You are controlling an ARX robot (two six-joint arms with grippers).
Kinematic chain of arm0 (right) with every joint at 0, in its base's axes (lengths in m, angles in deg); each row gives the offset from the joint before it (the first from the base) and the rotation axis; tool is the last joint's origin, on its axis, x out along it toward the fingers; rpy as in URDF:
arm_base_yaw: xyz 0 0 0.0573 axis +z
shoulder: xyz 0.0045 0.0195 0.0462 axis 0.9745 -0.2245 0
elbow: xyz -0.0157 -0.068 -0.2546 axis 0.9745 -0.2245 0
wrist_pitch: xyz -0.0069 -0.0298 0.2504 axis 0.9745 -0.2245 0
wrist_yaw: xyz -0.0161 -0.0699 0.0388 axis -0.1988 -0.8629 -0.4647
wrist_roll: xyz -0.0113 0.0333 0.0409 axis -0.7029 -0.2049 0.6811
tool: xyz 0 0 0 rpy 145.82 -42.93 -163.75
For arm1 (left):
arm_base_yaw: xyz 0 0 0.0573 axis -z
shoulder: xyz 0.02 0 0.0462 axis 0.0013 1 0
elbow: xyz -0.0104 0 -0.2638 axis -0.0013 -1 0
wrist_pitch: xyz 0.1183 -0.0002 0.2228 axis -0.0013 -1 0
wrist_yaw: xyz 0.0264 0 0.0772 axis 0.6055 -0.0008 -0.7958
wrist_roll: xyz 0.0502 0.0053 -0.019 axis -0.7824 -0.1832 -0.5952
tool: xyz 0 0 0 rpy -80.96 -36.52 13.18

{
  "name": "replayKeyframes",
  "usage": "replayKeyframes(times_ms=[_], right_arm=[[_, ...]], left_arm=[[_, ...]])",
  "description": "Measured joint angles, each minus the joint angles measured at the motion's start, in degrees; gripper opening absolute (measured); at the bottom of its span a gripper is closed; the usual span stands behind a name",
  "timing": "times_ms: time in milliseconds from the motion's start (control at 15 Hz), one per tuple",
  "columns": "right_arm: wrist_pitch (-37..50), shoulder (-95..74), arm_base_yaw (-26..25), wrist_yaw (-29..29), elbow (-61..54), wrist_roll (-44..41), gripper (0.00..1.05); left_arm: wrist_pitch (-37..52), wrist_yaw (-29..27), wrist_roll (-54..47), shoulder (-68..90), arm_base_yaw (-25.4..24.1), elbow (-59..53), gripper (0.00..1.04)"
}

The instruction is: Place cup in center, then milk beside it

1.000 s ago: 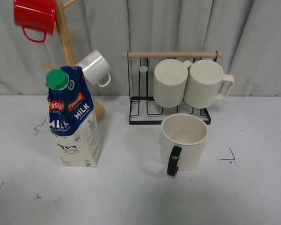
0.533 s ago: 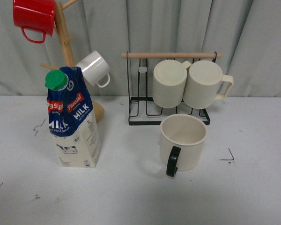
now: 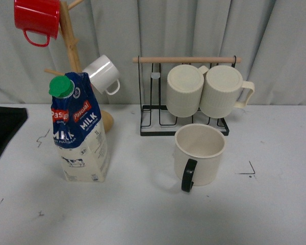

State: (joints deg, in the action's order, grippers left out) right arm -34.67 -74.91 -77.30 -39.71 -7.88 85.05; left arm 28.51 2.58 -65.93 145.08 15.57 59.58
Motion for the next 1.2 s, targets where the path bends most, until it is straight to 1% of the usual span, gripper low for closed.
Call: replayKeyframes(times_ms=[133, 267, 667, 1000, 1067, 1200], right_arm=[[0.00, 0.00, 0.00, 0.00, 0.00, 0.00, 0.98], [0.00, 0.00, 0.00, 0.00, 0.00, 0.00, 0.98], [-0.02, 0.00, 0.00, 0.00, 0.00, 0.00, 0.98], [-0.02, 0.00, 0.00, 0.00, 0.00, 0.00, 0.98], [-0.02, 0.00, 0.00, 0.00, 0.00, 0.00, 0.98], [-0.02, 0.00, 0.00, 0.00, 0.00, 0.00, 0.98]], left_arm=[[4.22, -0.87, -0.13, 11.34, 0.90, 4.74, 0.98], [6.60, -0.96, -0.15, 19.45, 0.70, 6.56, 0.98], [12.68, -1.31, -0.94, 33.90, 0.00, 12.98, 0.98], [17.68, -3.15, -2.34, 42.64, -0.28, 19.67, 0.98], [17.77, -3.93, -2.49, 43.19, -0.57, 20.35, 0.93], [17.79, -3.85, -2.08, 43.80, -1.18, 20.61, 0.71]])
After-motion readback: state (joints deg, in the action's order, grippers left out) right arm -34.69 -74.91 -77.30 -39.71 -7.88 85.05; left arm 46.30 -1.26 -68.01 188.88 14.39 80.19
